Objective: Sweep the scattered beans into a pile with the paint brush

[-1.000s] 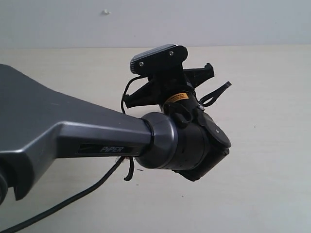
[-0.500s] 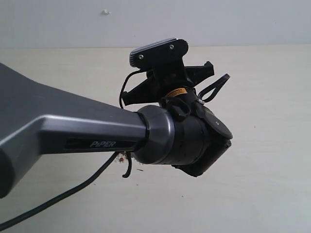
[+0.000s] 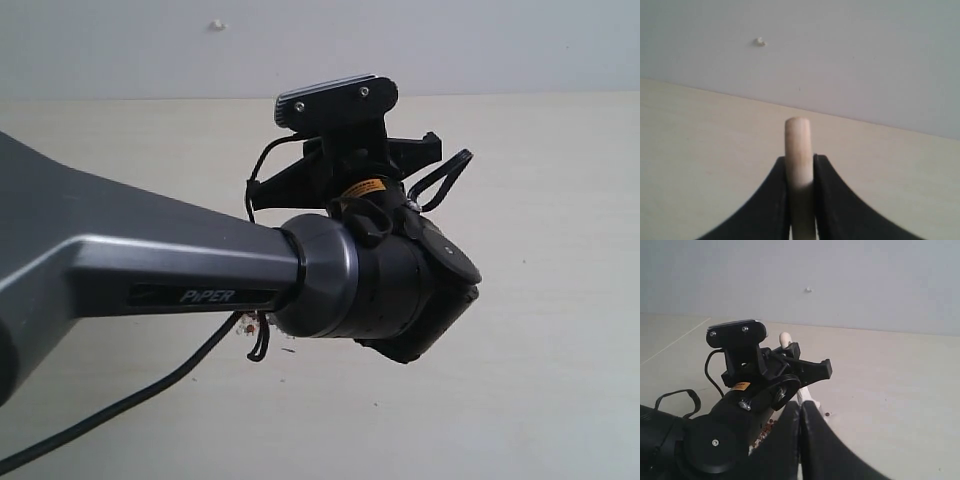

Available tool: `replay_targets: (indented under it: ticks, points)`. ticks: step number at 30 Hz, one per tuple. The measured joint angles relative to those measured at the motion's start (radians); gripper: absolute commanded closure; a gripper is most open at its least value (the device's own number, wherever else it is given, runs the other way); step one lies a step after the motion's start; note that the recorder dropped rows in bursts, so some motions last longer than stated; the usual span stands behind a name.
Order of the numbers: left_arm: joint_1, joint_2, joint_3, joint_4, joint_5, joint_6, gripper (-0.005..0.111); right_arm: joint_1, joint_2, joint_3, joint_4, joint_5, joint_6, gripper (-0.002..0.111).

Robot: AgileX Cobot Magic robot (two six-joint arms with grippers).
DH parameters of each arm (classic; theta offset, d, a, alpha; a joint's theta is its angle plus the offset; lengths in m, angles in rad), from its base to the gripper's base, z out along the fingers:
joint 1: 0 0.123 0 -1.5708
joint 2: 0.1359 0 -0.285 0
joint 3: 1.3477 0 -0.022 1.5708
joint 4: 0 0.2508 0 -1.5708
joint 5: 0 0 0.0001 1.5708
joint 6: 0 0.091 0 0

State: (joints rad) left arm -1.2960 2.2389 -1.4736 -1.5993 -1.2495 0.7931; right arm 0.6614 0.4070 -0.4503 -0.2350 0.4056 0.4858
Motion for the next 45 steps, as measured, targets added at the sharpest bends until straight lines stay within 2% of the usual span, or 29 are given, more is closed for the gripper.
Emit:
replay_targets:
  ticks: [12, 28, 35, 41, 45]
  points:
    - [-0.002, -0.034, 0.000, -0.028, 0.019, 0.063, 0.107, 0.000, 0.000, 0.000, 0.000, 0.000, 0.000, 0.108]
    - [-0.047, -0.034, -0.081, 0.029, 0.033, 0.092, 0.107, 0.000, 0.000, 0.000, 0.000, 0.000, 0.000, 0.108]
    - [-0.063, -0.034, -0.089, 0.120, 0.035, 0.092, 0.107, 0.000, 0.000, 0.000, 0.000, 0.000, 0.000, 0.108]
    - [-0.046, -0.034, -0.139, 0.141, 0.110, 0.071, 0.107, 0.000, 0.000, 0.000, 0.000, 0.000, 0.000, 0.108]
    - [-0.031, -0.013, -0.184, 0.176, 0.114, 0.071, 0.107, 0.000, 0.000, 0.000, 0.000, 0.000, 0.000, 0.108]
